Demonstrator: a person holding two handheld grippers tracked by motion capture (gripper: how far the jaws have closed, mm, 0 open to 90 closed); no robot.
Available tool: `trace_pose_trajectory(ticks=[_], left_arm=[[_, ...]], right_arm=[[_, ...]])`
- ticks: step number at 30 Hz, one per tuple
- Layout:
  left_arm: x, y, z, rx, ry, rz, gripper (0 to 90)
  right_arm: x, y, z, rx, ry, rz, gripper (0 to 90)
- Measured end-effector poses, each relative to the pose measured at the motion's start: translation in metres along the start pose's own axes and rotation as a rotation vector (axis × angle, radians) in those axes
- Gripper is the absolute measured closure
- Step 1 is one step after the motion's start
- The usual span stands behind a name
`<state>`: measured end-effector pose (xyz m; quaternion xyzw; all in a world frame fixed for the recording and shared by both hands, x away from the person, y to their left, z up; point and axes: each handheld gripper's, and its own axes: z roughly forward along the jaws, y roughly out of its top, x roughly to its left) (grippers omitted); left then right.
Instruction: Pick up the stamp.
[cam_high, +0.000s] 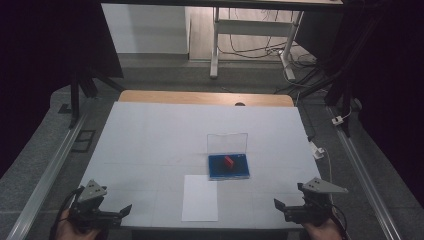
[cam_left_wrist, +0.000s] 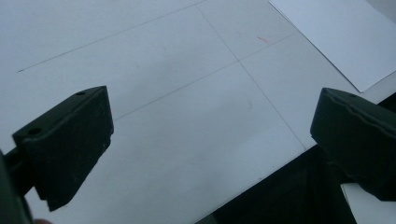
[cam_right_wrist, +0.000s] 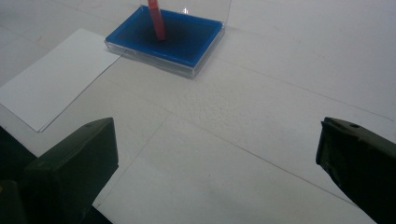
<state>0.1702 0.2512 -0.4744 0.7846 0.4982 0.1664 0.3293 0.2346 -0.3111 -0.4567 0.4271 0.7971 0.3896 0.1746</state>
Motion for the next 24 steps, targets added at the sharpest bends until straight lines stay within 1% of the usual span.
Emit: trace_pose_trajectory(ticks=[2, 4, 7, 10, 11, 15, 16, 20, 24], left_arm=[[0.0011, 0.0005, 0.0002, -0.011, -0.002, -0.005, 0.0], [0.0015, 0.0008, 0.0013, -0.003, -0.005, -0.009, 0.0], [0.0010, 0.0011, 0.0019, 0.003, -0.004, -0.002, 0.0], [0.0002, 0.0016, 0.0031, 0.015, -0.010, 0.008, 0.0], [-0.0007, 0.0016, 0.0031, 0.017, -0.008, 0.017, 0.0], [-0.0011, 0.0014, 0.0029, 0.014, -0.009, 0.019, 0.0], [-0.0009, 0.0014, 0.0028, 0.014, -0.009, 0.018, 0.0], [-0.0007, 0.0012, 0.0029, 0.017, -0.013, 0.018, 0.0], [-0.0016, 0.0018, 0.0039, 0.027, -0.025, 0.031, 0.1]], right_arm=[[0.0010, 0.0004, 0.0007, 0.003, 0.008, -0.007, 0.0], [0.0017, 0.0006, 0.0006, 0.005, 0.011, -0.011, 0.0], [0.0019, 0.0004, 0.0001, 0.002, 0.015, -0.013, 0.0], [0.0020, 0.0003, -0.0002, -0.001, 0.030, -0.010, 0.0], [0.0020, 0.0002, -0.0003, -0.001, 0.034, -0.013, 0.0], [0.0022, 0.0004, 0.0003, 0.007, 0.045, -0.023, 0.0], [0.0024, 0.0007, 0.0012, 0.011, 0.056, -0.025, 0.0], [0.0024, 0.0013, 0.0019, 0.021, 0.059, -0.025, 0.0], [0.0024, 0.0014, 0.0018, 0.022, 0.059, -0.025, 0.0]])
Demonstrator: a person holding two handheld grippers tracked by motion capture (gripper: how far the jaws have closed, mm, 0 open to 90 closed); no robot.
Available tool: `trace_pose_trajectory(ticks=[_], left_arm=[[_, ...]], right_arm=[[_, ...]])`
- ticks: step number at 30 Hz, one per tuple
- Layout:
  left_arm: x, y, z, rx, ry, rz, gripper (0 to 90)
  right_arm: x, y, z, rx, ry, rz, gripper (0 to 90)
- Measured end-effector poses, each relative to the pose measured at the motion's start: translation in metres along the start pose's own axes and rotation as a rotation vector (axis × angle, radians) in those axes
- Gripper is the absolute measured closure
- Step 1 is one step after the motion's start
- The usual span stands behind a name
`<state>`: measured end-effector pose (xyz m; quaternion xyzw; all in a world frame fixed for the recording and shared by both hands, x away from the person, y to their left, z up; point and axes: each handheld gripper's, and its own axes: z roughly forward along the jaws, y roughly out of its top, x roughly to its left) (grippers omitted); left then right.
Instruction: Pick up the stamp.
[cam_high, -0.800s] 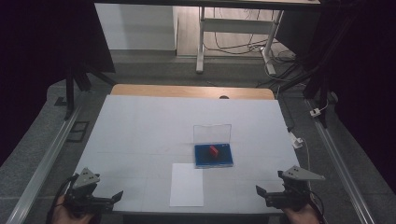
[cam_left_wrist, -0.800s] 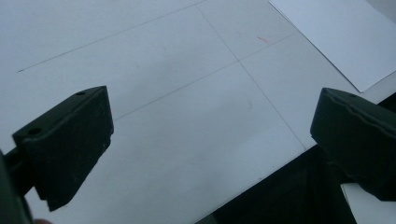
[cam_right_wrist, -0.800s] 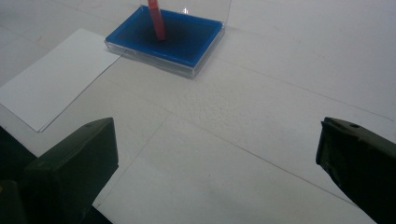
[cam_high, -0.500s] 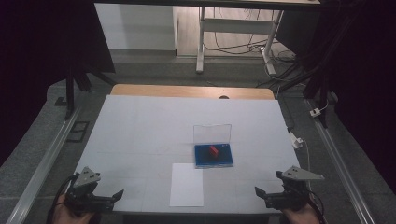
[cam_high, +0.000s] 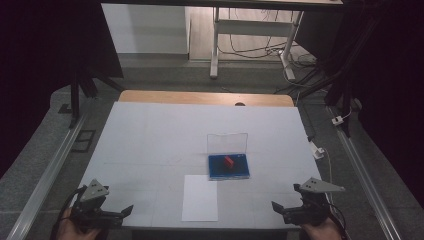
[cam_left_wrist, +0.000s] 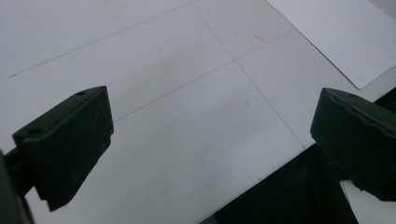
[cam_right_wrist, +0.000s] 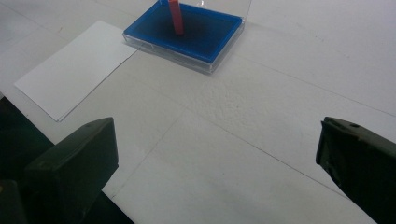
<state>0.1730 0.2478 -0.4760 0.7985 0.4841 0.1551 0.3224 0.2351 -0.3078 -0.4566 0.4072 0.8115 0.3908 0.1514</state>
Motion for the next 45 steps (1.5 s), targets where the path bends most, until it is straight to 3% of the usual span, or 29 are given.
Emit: trace_pose_trajectory(ticks=[4, 11, 21, 24, 32, 37, 45], left_arm=[[0.000, 0.000, 0.000, 0.004, -0.011, 0.001, 0.4], [0.001, 0.000, 0.001, 0.004, -0.031, -0.001, 1.5], [0.002, 0.000, 0.001, 0.008, -0.044, -0.004, 2.1], [0.002, 0.001, 0.002, 0.016, -0.046, -0.006, 2.3], [0.004, 0.002, 0.003, 0.027, -0.051, -0.016, 2.3], [0.006, 0.003, 0.005, 0.035, -0.057, -0.035, 2.2], [0.006, 0.004, 0.005, 0.027, -0.048, -0.031, 1.4]], right_arm=[[0.000, 0.000, 0.000, -0.002, 0.002, 0.000, 0.0], [0.004, 0.007, -0.002, -0.023, 0.007, -0.043, 0.0], [0.011, 0.015, 0.007, -0.018, 0.030, -0.102, 0.0], [0.015, 0.019, 0.014, -0.033, 0.058, -0.125, 0.0], [0.018, 0.029, 0.026, -0.013, 0.118, -0.135, 0.0], [0.020, 0.033, 0.031, -0.009, 0.128, -0.139, 0.0], [0.023, 0.046, 0.043, -0.004, 0.142, -0.134, 0.0]])
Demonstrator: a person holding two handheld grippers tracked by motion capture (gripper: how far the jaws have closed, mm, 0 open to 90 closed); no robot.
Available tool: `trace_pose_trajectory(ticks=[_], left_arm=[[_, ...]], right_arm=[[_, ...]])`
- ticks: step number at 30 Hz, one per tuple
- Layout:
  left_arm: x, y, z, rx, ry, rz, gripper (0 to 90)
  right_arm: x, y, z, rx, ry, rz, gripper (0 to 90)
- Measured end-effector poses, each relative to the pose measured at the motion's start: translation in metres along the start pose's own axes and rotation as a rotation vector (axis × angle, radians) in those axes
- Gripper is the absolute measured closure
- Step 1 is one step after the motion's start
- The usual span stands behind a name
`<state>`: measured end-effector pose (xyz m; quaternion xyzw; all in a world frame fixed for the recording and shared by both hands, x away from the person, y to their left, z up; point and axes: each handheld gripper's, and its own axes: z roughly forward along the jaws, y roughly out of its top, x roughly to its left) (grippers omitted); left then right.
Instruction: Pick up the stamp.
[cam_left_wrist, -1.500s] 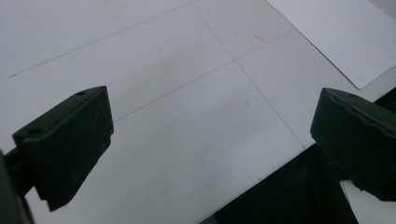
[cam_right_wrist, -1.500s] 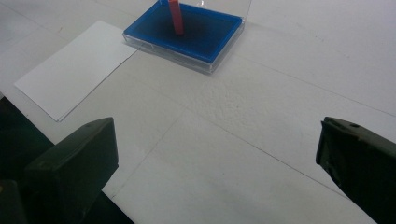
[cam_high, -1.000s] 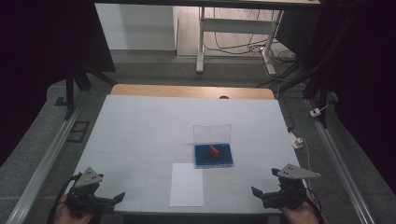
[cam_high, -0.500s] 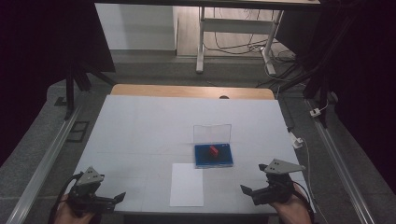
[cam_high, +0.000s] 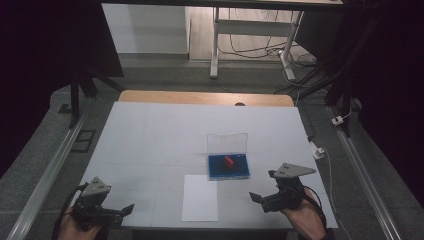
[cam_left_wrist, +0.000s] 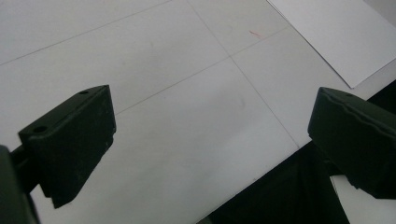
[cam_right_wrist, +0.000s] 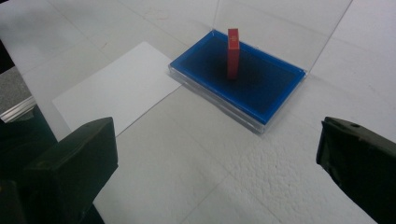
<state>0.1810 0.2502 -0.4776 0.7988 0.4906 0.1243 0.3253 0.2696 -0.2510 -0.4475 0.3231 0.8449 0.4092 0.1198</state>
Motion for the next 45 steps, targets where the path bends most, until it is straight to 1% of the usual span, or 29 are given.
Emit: trace_pose_trajectory(ticks=[1, 2, 5, 10, 13, 14, 17, 22, 26, 29, 39, 40, 41, 43, 45], left_arm=[[0.000, 0.000, 0.000, 0.001, 0.000, 0.001, 1.5], [0.000, 0.000, 0.000, 0.002, 0.002, 0.004, 1.5], [-0.001, 0.000, 0.000, 0.002, 0.000, 0.009, 1.5], [-0.001, 0.000, 0.000, 0.002, -0.003, 0.012, 1.5], [-0.001, 0.000, 0.000, 0.001, -0.003, 0.010, 1.6], [0.000, 0.000, 0.000, 0.001, -0.004, 0.010, 1.6], [0.000, 0.000, 0.000, -0.001, -0.006, 0.006, 1.6], [0.000, 0.000, 0.000, -0.001, -0.008, 0.004, 1.6], [0.000, 0.000, 0.000, -0.002, -0.009, 0.005, 1.6], [0.000, 0.000, 0.000, -0.002, -0.009, 0.006, 1.7], [0.000, 0.000, 0.000, -0.002, -0.012, 0.012, 1.8], [0.000, 0.000, 0.000, -0.001, -0.014, 0.012, 1.8], [-0.001, 0.000, 0.000, -0.001, -0.015, 0.014, 1.8], [-0.001, 0.000, 0.000, 0.000, -0.013, 0.016, 1.8], [-0.001, 0.000, 0.000, 0.001, -0.013, 0.017, 1.8]], right_arm=[[0.000, 0.003, 0.004, 0.007, -0.003, 0.003, 0.0], [0.000, 0.003, 0.004, 0.007, -0.003, 0.003, 0.0], [-0.001, 0.008, 0.013, 0.030, 0.011, 0.009, 0.0], [-0.001, 0.013, 0.023, 0.046, 0.014, -0.018, 0.0], [-0.002, 0.020, 0.032, 0.054, 0.013, -0.028, 0.0], [-0.002, 0.020, 0.032, 0.054, 0.013, -0.028, 0.0], [-0.004, 0.027, 0.042, 0.061, 0.024, -0.015, 0.0], [-0.006, 0.032, 0.049, 0.067, 0.023, -0.017, 0.0], [-0.006, 0.035, 0.059, 0.073, 0.000, -0.029, 0.0], [-0.008, 0.039, 0.069, 0.096, -0.026, -0.032, 0.0], [-0.013, 0.048, 0.090, 0.118, -0.035, -0.038, 0.0], [-0.013, 0.050, 0.095, 0.127, -0.044, -0.034, 0.0], [-0.013, 0.050, 0.095, 0.127, -0.044, -0.034, 0.0], [-0.013, 0.052, 0.101, 0.134, -0.048, -0.043, 0.0], [-0.013, 0.053, 0.109, 0.152, -0.061, -0.052, 0.0]])
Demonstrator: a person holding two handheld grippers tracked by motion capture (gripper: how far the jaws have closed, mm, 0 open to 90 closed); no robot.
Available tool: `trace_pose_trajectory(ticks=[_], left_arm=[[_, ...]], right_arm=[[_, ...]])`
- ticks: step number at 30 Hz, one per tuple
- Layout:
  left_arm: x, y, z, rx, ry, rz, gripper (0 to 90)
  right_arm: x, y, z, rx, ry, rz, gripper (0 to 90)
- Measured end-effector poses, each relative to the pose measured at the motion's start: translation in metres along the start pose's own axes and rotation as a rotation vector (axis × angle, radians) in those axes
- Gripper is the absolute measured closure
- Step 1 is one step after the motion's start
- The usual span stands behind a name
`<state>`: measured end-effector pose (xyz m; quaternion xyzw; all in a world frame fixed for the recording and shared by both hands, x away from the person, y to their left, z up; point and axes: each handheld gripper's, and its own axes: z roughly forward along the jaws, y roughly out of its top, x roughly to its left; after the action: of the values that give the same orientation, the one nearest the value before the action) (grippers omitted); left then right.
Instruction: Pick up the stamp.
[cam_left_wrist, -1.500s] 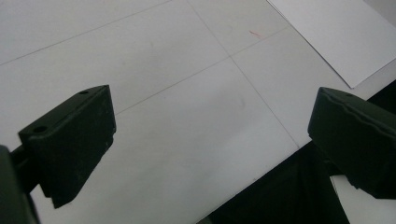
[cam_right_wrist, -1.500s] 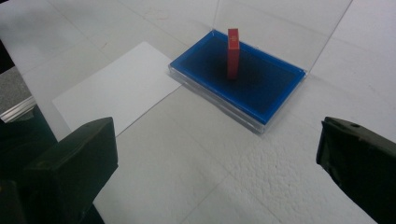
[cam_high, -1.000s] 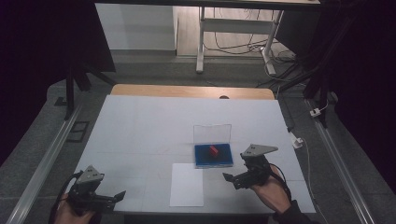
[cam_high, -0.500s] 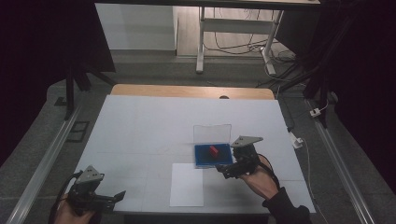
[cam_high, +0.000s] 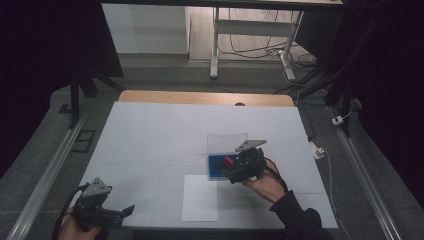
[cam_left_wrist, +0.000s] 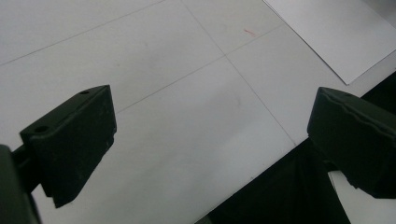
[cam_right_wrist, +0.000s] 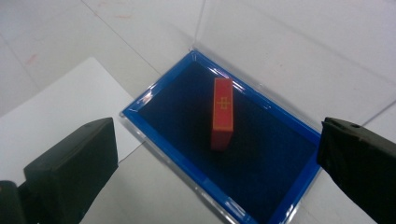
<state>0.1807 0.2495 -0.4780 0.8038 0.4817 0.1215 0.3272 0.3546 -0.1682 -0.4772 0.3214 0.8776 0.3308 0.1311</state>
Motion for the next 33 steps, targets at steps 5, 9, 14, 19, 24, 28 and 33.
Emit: trace_pose_trajectory(ticks=[5, 9, 14, 19, 24, 28, 33], left_arm=[[0.000, 0.000, 0.000, -0.001, 0.001, 0.001, 1.8], [-0.001, 0.000, 0.000, 0.001, -0.001, 0.010, 1.9], [-0.001, 0.000, 0.000, 0.004, -0.001, 0.019, 2.0], [-0.002, 0.000, 0.000, 0.003, -0.004, 0.020, 2.0], [-0.002, 0.000, 0.000, 0.002, -0.004, 0.023, 2.0], [-0.002, 0.000, 0.001, 0.003, -0.003, 0.025, 2.0], [-0.002, 0.000, 0.000, 0.002, -0.004, 0.025, 2.1]], right_arm=[[0.000, 0.005, 0.011, 0.019, -0.013, -0.003, 0.0], [-0.001, 0.009, 0.016, 0.025, -0.021, 0.005, 4.4], [-0.002, 0.013, 0.018, 0.029, -0.025, -0.015, 29.0], [-0.002, 0.015, 0.019, 0.047, -0.017, -0.028, 49.9], [-0.004, 0.016, 0.022, 0.076, 0.006, -0.019, 71.8], [-0.004, 0.017, 0.022, 0.080, 0.001, -0.021, 78.6], [-0.003, 0.018, 0.022, 0.083, -0.006, -0.025, 79.3]])
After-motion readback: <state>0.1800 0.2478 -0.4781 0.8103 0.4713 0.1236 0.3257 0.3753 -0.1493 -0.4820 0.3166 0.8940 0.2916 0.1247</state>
